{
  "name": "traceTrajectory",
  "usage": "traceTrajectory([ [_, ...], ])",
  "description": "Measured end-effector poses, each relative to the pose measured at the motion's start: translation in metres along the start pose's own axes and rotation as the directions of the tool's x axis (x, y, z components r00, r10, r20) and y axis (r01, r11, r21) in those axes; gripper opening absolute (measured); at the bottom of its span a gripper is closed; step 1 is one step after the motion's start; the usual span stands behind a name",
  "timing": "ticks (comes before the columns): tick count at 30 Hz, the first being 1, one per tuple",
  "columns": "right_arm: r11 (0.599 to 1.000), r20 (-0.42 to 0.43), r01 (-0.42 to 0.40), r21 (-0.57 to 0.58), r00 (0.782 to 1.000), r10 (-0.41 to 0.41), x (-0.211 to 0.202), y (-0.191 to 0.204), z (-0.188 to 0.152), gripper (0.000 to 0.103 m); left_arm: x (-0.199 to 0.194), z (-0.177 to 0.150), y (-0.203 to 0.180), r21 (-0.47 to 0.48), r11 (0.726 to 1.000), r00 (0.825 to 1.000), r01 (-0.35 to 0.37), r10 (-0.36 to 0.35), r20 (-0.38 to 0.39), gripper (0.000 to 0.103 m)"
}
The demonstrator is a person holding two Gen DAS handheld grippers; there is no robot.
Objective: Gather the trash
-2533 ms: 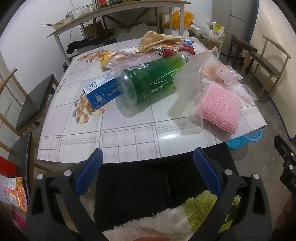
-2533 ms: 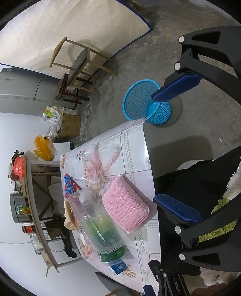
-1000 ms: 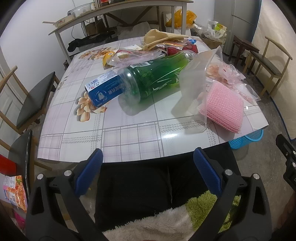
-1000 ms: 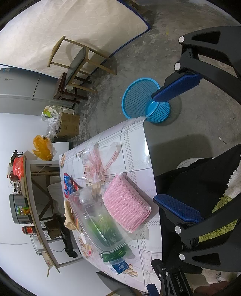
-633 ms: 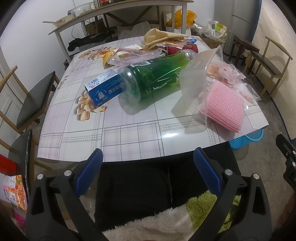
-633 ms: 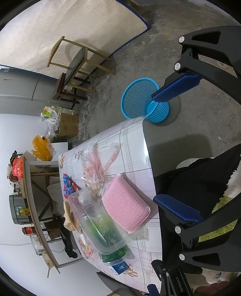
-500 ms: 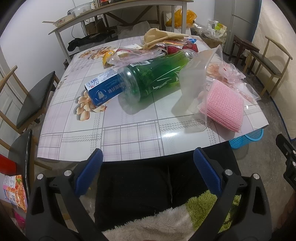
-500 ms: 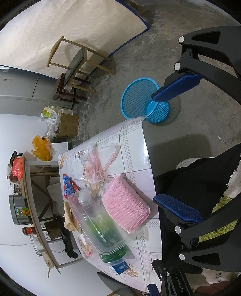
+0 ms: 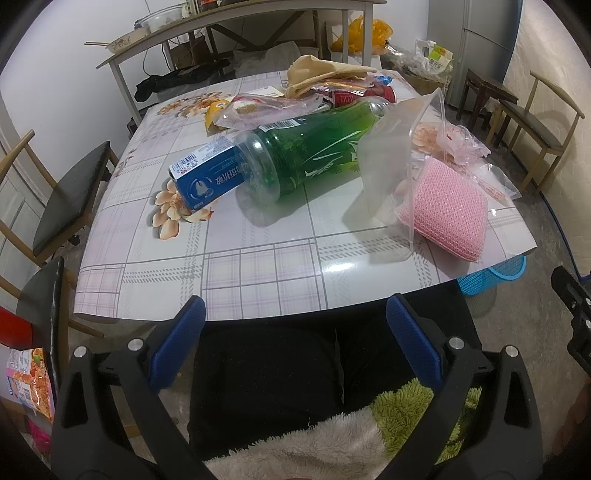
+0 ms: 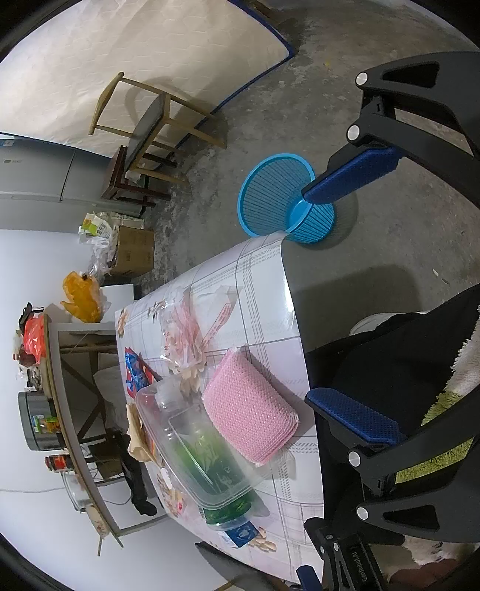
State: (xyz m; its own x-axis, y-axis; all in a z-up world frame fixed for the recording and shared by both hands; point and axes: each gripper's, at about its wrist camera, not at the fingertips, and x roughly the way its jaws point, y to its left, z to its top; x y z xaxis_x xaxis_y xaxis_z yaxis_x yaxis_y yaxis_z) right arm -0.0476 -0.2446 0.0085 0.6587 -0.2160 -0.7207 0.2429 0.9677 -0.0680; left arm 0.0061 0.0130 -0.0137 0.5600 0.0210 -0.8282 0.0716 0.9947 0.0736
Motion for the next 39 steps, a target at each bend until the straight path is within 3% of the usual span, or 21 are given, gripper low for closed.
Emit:
traceTrajectory([
  [9,0.999,-0.026,-0.024,0.042,0.999,0.025,0.005,-0.004,0.0,0.097,0.003,-0.003,0.002,-0.015,1.0,1.0,0.009,-0.009,0.001,0.094],
  [15,0.986,-0.076,-0.12,0.118,0.989,0.129,0.015,-0.008,0.006,0.097,0.004,0.002,0.007,-0.032,0.999,0.999,0.034,-0.033,0.008,0.094],
  [17,0.968,-0.093,-0.186,0.167,0.975,0.203,0.021,-0.01,0.01,0.097,0.003,0.002,0.006,-0.027,0.998,0.999,0.051,-0.05,0.019,0.094],
  [21,0.903,-0.101,-0.344,0.258,0.919,0.38,0.035,-0.009,0.021,0.097,0.004,0.003,0.007,-0.01,0.995,0.994,0.1,-0.1,0.039,0.094],
  [26,0.868,-0.121,-0.411,0.279,0.882,0.456,0.053,0.005,0.035,0.087,0.003,0.002,0.009,0.014,0.986,0.981,0.168,-0.168,0.099,0.094],
  [31,0.799,-0.179,-0.44,0.411,0.82,0.544,0.09,0.009,0.044,0.08,0.004,0.004,0.014,0.037,0.958,0.943,0.283,-0.285,0.173,0.094],
  [35,0.782,-0.22,-0.396,0.482,0.809,0.545,0.11,0.016,0.054,0.08,0.012,0.007,0.016,0.043,0.95,0.934,0.309,-0.311,0.173,0.094],
  [39,0.812,-0.263,-0.334,0.478,0.828,0.495,0.119,0.039,0.069,0.084,0.023,0.009,0.019,0.032,0.938,0.927,0.345,-0.345,0.144,0.094],
])
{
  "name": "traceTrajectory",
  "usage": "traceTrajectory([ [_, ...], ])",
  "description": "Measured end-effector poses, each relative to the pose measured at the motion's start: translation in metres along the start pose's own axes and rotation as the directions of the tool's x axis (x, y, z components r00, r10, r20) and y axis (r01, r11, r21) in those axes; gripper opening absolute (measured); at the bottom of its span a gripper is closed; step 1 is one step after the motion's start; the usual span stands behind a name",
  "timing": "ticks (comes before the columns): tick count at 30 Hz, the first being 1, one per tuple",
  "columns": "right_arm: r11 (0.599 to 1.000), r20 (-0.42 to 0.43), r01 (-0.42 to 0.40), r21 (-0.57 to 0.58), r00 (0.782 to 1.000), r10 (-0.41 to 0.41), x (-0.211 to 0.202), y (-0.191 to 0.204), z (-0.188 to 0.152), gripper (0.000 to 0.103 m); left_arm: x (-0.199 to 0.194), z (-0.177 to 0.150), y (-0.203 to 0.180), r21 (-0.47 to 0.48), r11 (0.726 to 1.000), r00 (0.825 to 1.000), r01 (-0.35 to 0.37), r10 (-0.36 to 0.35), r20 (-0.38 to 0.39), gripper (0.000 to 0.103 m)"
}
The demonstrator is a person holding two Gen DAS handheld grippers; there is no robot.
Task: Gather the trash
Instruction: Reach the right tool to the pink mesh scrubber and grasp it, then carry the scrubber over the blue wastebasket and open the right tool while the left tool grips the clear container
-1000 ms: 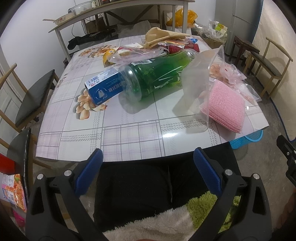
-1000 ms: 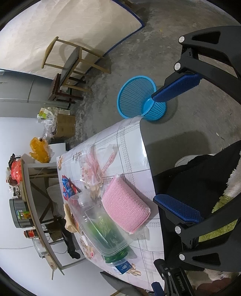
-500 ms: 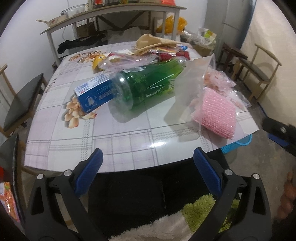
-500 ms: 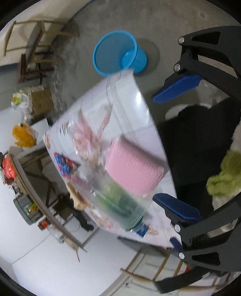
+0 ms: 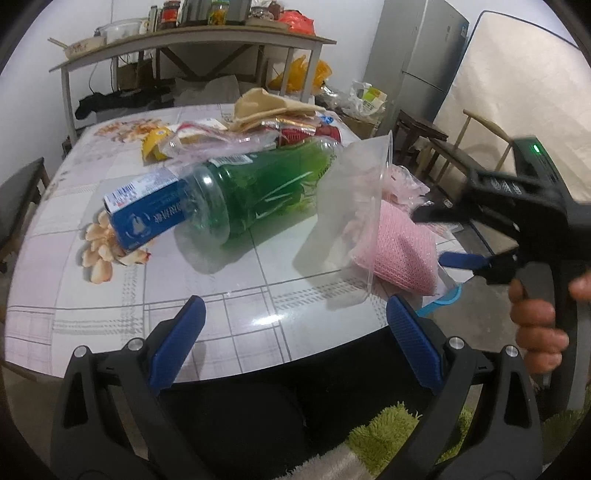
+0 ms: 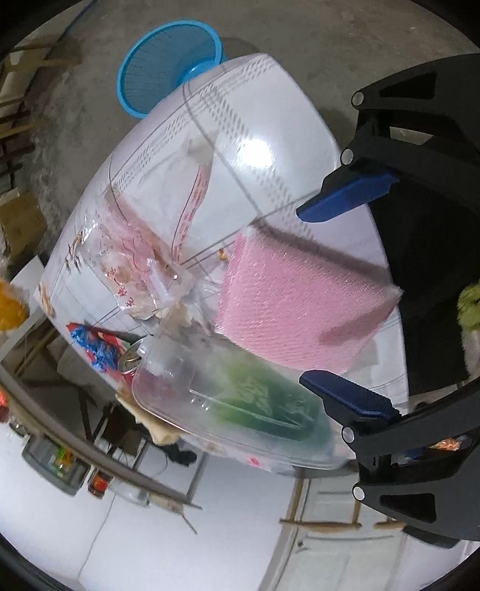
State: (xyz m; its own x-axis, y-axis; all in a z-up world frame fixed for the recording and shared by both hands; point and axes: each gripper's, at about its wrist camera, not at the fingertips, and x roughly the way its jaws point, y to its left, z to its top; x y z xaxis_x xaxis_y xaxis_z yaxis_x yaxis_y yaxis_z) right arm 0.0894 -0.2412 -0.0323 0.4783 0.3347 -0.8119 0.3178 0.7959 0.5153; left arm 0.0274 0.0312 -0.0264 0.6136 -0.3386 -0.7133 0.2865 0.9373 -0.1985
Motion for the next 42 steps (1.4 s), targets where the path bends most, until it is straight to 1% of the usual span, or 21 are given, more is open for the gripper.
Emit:
traceTrajectory([
  [1,1.0,0.001,0.023,-0.006,1.0,-0.023,0.003,0.008,0.001,0.088,0.002,-0.001,0.002,-0.005,1.0,1.0,0.006,-0.006,-0.008,0.094],
  [2,0.999,0.003,0.045,-0.015,0.999,-0.045,0.007,0.014,0.003,0.089,0.004,-0.002,0.004,-0.013,1.0,1.0,0.013,-0.014,-0.016,0.094],
  [6,0.985,0.028,0.159,-0.068,0.987,-0.157,0.022,0.039,0.007,0.09,0.01,0.0,0.013,-0.037,0.999,0.999,0.021,-0.023,-0.034,0.094],
  [10,0.962,0.033,0.231,-0.147,0.973,-0.229,0.038,0.049,0.005,0.09,0.009,0.003,0.018,-0.034,0.999,1.0,0.01,-0.011,-0.015,0.094],
  [13,0.957,0.04,0.231,-0.176,0.973,-0.227,0.037,0.045,0.001,0.089,0.004,0.008,0.017,0.008,1.0,0.999,-0.015,0.014,0.034,0.094],
  [14,0.958,0.039,0.223,-0.181,0.975,-0.22,0.036,0.044,0.001,0.085,0.002,0.01,0.016,0.02,1.0,0.998,-0.016,0.015,0.055,0.094],
  [18,0.964,0.039,0.189,-0.185,0.982,-0.185,0.026,0.033,0.001,0.082,-0.009,0.028,0.01,0.062,0.998,0.991,-0.024,0.015,0.136,0.094],
  [21,0.974,0.045,0.146,-0.17,0.989,-0.14,0.014,0.019,-0.004,0.081,-0.018,0.046,0.001,0.083,0.997,0.984,0.002,-0.016,0.177,0.094],
  [24,0.982,0.062,0.107,-0.155,0.993,-0.099,0.001,0.008,-0.006,0.081,-0.015,0.065,-0.014,0.118,0.991,0.983,0.056,-0.075,0.165,0.094],
  [26,0.985,0.067,0.086,-0.151,0.995,-0.076,-0.004,0.002,-0.008,0.081,-0.009,0.074,-0.025,0.145,0.987,0.985,0.075,-0.096,0.145,0.084],
  [27,0.986,0.069,0.075,-0.149,0.995,-0.065,-0.006,0.0,-0.009,0.081,-0.004,0.078,-0.032,0.164,0.984,0.987,0.075,-0.097,0.129,0.074],
  [28,0.987,0.071,0.064,-0.146,0.996,-0.054,-0.008,-0.004,-0.01,0.081,0.0,0.076,-0.038,0.178,0.982,0.989,0.069,-0.091,0.116,0.069],
  [29,0.988,0.073,0.055,-0.143,0.996,-0.045,-0.01,-0.009,-0.011,0.081,0.009,0.081,-0.046,0.206,0.978,0.993,0.047,-0.068,0.093,0.066],
  [31,0.99,0.073,0.038,-0.136,0.997,-0.028,-0.011,-0.016,-0.01,0.081,0.021,0.083,-0.056,0.251,0.968,0.997,0.003,-0.021,0.068,0.052],
  [32,0.991,0.074,0.032,-0.133,0.997,-0.022,-0.013,-0.018,-0.012,0.08,0.031,0.085,-0.065,0.297,0.954,0.998,-0.039,0.024,0.053,0.049],
  [34,0.992,0.075,0.017,-0.126,0.997,-0.008,-0.014,-0.024,-0.011,0.08,0.039,0.084,-0.073,0.342,0.935,0.995,-0.096,0.083,0.052,0.034],
  [35,0.992,0.077,0.012,-0.123,0.997,-0.002,-0.014,-0.026,-0.01,0.08,0.045,0.083,-0.078,0.375,0.916,0.989,-0.145,0.133,0.058,0.031],
  [36,0.993,0.077,0.004,-0.12,0.997,0.005,-0.015,-0.03,-0.009,0.08,0.046,0.082,-0.082,0.389,0.905,0.985,-0.172,0.158,0.067,0.027],
  [38,0.993,0.077,-0.005,-0.119,0.997,0.015,-0.016,-0.034,-0.01,0.08,0.046,0.079,-0.089,0.431,0.866,0.967,-0.255,0.229,0.113,0.018],
  [39,0.993,0.075,-0.011,-0.116,0.997,0.02,-0.015,-0.037,-0.008,0.08,0.046,0.076,-0.093,0.45,0.847,0.959,-0.284,0.252,0.131,0.011],
  [42,0.992,0.077,-0.028,-0.121,0.996,0.038,-0.016,-0.04,-0.008,0.08,0.041,0.07,-0.1,0.478,0.813,0.943,-0.332,0.286,0.168,0.008],
])
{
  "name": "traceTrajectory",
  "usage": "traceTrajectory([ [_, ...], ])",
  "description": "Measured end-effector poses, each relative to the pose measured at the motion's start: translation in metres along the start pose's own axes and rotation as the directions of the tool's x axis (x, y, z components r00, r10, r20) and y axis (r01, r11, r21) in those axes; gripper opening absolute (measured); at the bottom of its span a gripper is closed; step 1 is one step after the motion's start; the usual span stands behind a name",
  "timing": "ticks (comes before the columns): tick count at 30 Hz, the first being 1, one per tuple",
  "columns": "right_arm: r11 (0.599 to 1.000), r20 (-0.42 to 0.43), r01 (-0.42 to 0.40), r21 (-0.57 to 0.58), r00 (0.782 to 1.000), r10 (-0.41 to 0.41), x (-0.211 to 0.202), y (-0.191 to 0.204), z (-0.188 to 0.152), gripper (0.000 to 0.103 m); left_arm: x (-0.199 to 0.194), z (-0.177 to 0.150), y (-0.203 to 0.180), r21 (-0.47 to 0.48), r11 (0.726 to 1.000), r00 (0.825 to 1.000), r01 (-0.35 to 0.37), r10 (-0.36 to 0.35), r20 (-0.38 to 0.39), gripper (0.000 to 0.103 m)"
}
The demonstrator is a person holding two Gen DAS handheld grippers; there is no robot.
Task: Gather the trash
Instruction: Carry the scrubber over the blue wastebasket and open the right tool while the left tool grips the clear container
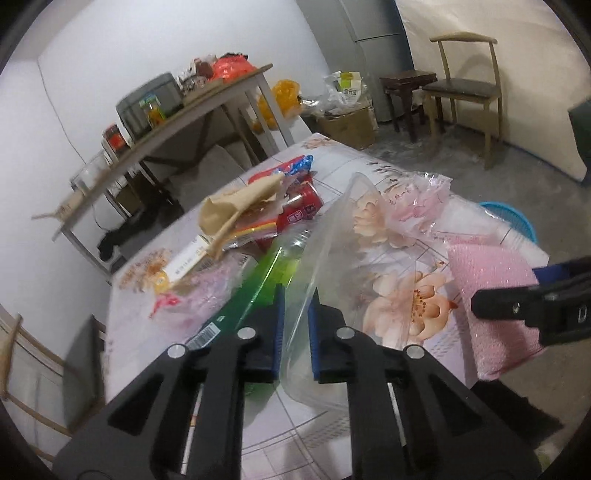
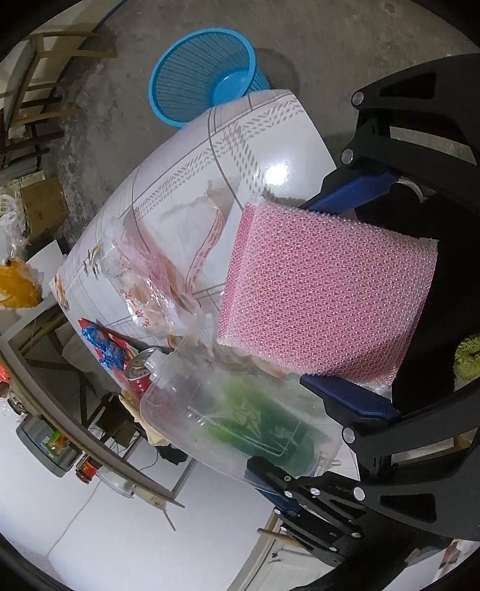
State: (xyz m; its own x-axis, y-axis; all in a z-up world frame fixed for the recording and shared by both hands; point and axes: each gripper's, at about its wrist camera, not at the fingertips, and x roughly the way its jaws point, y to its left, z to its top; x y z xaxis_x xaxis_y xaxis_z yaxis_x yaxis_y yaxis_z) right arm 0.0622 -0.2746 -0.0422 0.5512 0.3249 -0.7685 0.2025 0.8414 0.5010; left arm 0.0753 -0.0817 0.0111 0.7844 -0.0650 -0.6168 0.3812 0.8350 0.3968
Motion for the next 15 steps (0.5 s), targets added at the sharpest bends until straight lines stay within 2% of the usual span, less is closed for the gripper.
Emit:
traceTrajectory([
  [2,1.0,0.003,-0.009,-0.003,1.0,0.009,-0.002,0.0,-0.002,0.08,-0.006,0.0,-0.005,0.034,0.998,0.999,-0.043,0.042,0.016,0.004],
  [5,1.0,0.007,-0.03,-0.005,1.0,0.03,-0.005,-0.002,-0.003,0.08,-0.018,-0.002,-0.008,0.083,0.99,0.993,-0.112,0.109,0.041,0.003],
  [9,0.997,0.021,-0.07,-0.01,0.997,0.07,-0.015,-0.004,-0.006,0.08,-0.036,0.0,-0.002,0.085,0.985,0.988,-0.15,0.145,0.056,0.003],
  [12,0.993,0.035,-0.122,-0.011,0.992,0.122,-0.026,-0.007,-0.008,0.08,-0.048,0.007,0.008,0.044,0.991,0.991,-0.123,0.12,0.054,0.003],
  [15,0.979,0.052,-0.205,-0.001,0.977,0.205,-0.043,-0.015,-0.009,0.08,-0.059,0.021,0.02,-0.032,0.999,0.998,-0.029,0.03,0.05,0.003],
])
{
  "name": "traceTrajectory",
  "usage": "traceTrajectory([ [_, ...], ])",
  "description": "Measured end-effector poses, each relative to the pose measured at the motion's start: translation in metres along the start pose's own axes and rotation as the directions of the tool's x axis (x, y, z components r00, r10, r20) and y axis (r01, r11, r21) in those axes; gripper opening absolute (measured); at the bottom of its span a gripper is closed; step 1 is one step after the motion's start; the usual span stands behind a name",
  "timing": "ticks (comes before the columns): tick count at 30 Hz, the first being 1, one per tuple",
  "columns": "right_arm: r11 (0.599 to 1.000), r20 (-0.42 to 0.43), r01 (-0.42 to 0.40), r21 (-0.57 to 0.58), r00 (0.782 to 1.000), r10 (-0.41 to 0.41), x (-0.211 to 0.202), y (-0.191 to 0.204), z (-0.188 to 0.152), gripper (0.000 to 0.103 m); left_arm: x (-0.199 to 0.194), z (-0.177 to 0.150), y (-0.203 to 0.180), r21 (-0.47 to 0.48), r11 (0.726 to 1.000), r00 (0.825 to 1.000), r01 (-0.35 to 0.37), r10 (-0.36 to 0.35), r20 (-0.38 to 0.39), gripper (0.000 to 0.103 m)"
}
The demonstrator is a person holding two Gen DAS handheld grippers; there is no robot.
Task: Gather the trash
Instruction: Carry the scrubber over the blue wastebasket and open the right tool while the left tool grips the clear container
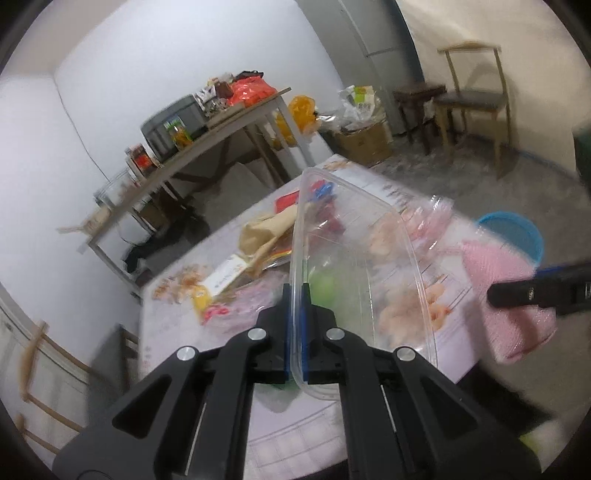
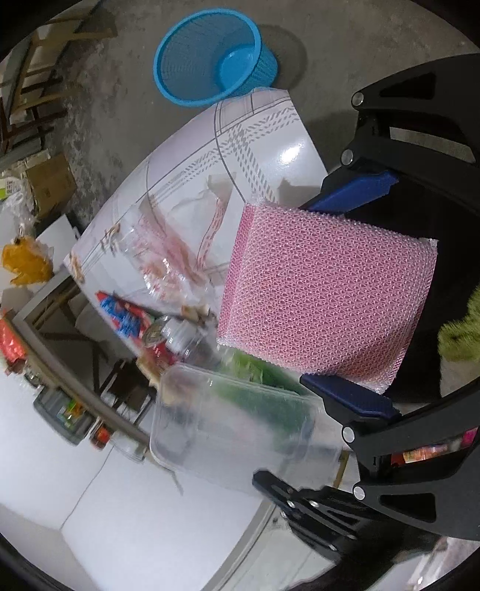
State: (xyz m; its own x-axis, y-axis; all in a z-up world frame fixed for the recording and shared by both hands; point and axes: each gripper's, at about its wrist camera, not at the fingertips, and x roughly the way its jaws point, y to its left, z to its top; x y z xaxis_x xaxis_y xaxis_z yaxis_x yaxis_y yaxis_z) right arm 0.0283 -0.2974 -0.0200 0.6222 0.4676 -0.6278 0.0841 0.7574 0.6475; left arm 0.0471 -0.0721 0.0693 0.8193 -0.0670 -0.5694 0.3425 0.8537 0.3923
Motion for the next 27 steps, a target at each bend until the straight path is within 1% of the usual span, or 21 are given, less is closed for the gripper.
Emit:
traceTrajectory([
  [2,0.999,0.032,-0.041,0.009,0.999,0.04,-0.019,-0.007,0.004,0.08,-0.004,0.015,0.005,-0.04,0.998,0.998,0.055,-0.054,0.015,0.003],
  [4,0.997,0.088,-0.074,0.032,0.994,0.071,-0.043,-0.019,0.009,0.08,-0.002,0.032,0.006,-0.068,0.991,0.993,0.118,-0.116,0.028,0.002],
  [6,0.995,0.15,-0.076,0.07,0.987,0.065,-0.067,-0.036,0.015,0.08,0.005,0.058,0.0,-0.088,0.972,0.976,0.218,-0.216,0.033,0.002],
  [7,0.993,0.19,-0.06,0.101,0.981,0.04,-0.081,-0.051,0.02,0.08,0.01,0.067,-0.005,-0.091,0.963,0.967,0.255,-0.253,0.03,0.002],
  [8,0.99,0.223,-0.032,0.139,0.975,0.0,-0.092,-0.067,0.025,0.08,0.02,0.083,-0.014,-0.093,0.946,0.95,0.312,-0.312,0.017,0.002],
  [9,0.982,0.243,-0.003,0.19,0.969,-0.044,-0.101,-0.086,0.031,0.08,0.032,0.097,-0.026,-0.098,0.924,0.928,0.37,-0.372,-0.003,0.002],
  [10,0.973,0.253,0.007,0.23,0.965,-0.067,-0.105,-0.101,0.034,0.08,0.042,0.107,-0.036,-0.102,0.907,0.91,0.41,-0.414,-0.026,0.002],
  [11,0.957,0.254,0.011,0.291,0.963,-0.089,-0.109,-0.125,0.04,0.08,0.06,0.123,-0.053,-0.111,0.875,0.874,0.472,-0.481,-0.074,0.003],
  [12,0.931,0.235,0.019,0.364,0.966,-0.111,-0.109,-0.152,0.046,0.08,0.079,0.136,-0.07,-0.127,0.845,0.836,0.519,-0.533,-0.131,0.003],
  [13,0.907,0.219,0.016,0.421,0.969,-0.118,-0.107,-0.173,0.05,0.08,0.101,0.148,-0.09,-0.154,0.817,0.794,0.555,-0.576,-0.196,0.003],
  [14,0.872,0.209,-0.011,0.489,0.972,-0.105,-0.104,-0.2,0.054,0.08,0.122,0.158,-0.11,-0.171,0.795,0.754,0.582,-0.607,-0.252,0.003],
  [15,0.829,0.202,-0.042,0.558,0.975,-0.087,-0.1,-0.228,0.058,0.08,0.138,0.164,-0.128,-0.174,0.785,0.728,0.595,-0.618,-0.297,0.003],
  [16,0.791,0.198,-0.058,0.609,0.977,-0.081,-0.095,-0.251,0.06,0.08,0.151,0.17,-0.143,-0.167,0.79,0.721,0.59,-0.609,-0.331,0.003],
  [17,0.764,0.195,-0.06,0.643,0.977,-0.087,-0.092,-0.268,0.062,0.08,0.167,0.176,-0.166,-0.138,0.805,0.724,0.577,-0.583,-0.369,0.003],
  [18,0.732,0.189,-0.058,0.678,0.977,-0.097,-0.088,-0.286,0.064,0.08,0.181,0.181,-0.189,-0.094,0.812,0.727,0.576,-0.562,-0.394,0.003],
  [20,0.671,0.185,-0.057,0.739,0.975,-0.12,-0.078,-0.322,0.073,0.08,0.203,0.185,-0.225,-0.031,0.835,0.744,0.55,-0.506,-0.437,0.003],
  [21,0.644,0.186,-0.059,0.762,0.974,-0.131,-0.074,-0.34,0.08,0.08,0.215,0.187,-0.243,-0.012,0.837,0.743,0.547,-0.492,-0.454,0.003],
  [23,0.62,0.177,-0.052,0.783,0.974,-0.141,-0.062,-0.361,0.087,0.081,0.234,0.189,-0.269,-0.004,0.834,0.729,0.552,-0.485,-0.483,0.003],
  [25,0.603,0.168,-0.049,0.797,0.975,-0.143,-0.048,-0.38,0.098,0.084,0.247,0.191,-0.29,-0.023,0.828,0.713,0.56,-0.496,-0.497,0.003],
  [26,0.593,0.16,-0.043,0.804,0.976,-0.146,-0.04,-0.388,0.103,0.088,0.256,0.192,-0.301,-0.021,0.823,0.713,0.567,-0.504,-0.487,0.004],
  [27,0.586,0.143,-0.03,0.81,0.979,-0.148,-0.03,-0.4,0.111,0.091,0.261,0.194,-0.31,-0.007,0.821,0.716,0.571,-0.503,-0.485,0.014],
])
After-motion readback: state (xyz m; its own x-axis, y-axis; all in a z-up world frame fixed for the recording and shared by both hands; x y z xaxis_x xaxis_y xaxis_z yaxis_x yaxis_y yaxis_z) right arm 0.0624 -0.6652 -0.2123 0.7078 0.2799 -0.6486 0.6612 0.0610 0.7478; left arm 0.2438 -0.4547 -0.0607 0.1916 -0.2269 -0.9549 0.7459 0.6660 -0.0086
